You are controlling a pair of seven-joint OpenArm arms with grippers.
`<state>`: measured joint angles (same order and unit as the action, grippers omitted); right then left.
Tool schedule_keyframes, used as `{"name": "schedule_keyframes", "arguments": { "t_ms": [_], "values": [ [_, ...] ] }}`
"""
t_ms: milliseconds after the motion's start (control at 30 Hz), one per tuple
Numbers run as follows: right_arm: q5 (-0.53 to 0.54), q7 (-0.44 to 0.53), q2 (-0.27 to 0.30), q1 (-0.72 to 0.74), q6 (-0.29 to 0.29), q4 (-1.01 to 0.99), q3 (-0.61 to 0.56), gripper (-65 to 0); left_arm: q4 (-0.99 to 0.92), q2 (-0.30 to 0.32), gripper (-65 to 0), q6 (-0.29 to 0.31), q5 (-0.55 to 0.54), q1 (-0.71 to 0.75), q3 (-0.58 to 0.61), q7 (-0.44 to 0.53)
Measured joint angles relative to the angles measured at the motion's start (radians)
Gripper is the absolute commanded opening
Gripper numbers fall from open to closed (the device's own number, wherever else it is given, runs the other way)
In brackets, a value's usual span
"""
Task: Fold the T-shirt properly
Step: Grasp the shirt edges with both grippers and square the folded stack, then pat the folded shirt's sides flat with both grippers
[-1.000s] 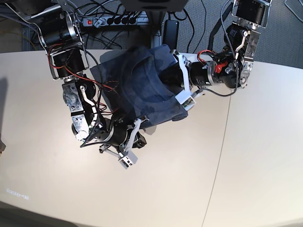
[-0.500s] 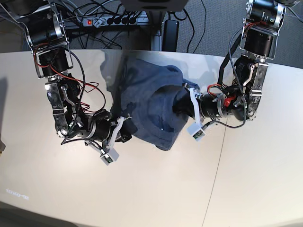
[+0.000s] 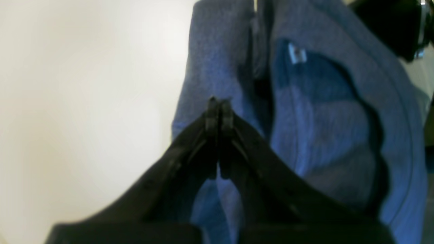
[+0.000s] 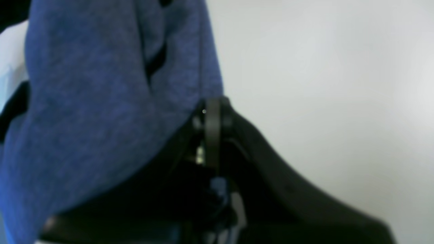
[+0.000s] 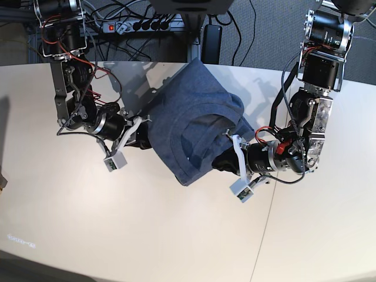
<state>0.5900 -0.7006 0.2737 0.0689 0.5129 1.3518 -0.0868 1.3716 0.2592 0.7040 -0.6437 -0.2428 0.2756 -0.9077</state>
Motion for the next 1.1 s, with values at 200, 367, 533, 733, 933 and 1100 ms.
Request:
{"name": "schedule_keyframes", "arguments": {
  "t_ms": [200,367,533,733,933,1100],
  "values": [
    [-0.025,-0.021,-0.002,-0.126,0.001,0.157,0.013,-65.0,0.0,-0.012,-65.0,0.0,0.0,0.001,0.0,-0.008],
    [-0.07,-0.031,-0.002,-0.154,0.001,0.212,0.013,-65.0,0.0,0.006,-65.0,0.0,-0.037,-0.003,0.0,-0.112],
    [-0.11,-0.015,-0.003,-0.154,0.002,0.219,0.056,-65.0,0.0,0.103,-65.0,0.0,-0.172,-0.019,0.0,-0.215],
    [-0.115,-0.011,0.004,-0.14,0.002,0.219,0.165,-65.0,0.0,0.249,-65.0,0.0,-0.289,-0.018,0.0,-0.24],
    [-0.117,-0.013,0.003,-0.141,0.002,0.217,0.204,-65.0,0.001,0.329,-65.0,0.0,-0.336,0.076,0.001,-0.292],
    [-0.116,-0.011,0.003,-0.141,0.002,0.201,0.203,-65.0,0.008,0.342,-65.0,-0.004,-0.361,0.161,-0.006,-0.254]
  ]
}}
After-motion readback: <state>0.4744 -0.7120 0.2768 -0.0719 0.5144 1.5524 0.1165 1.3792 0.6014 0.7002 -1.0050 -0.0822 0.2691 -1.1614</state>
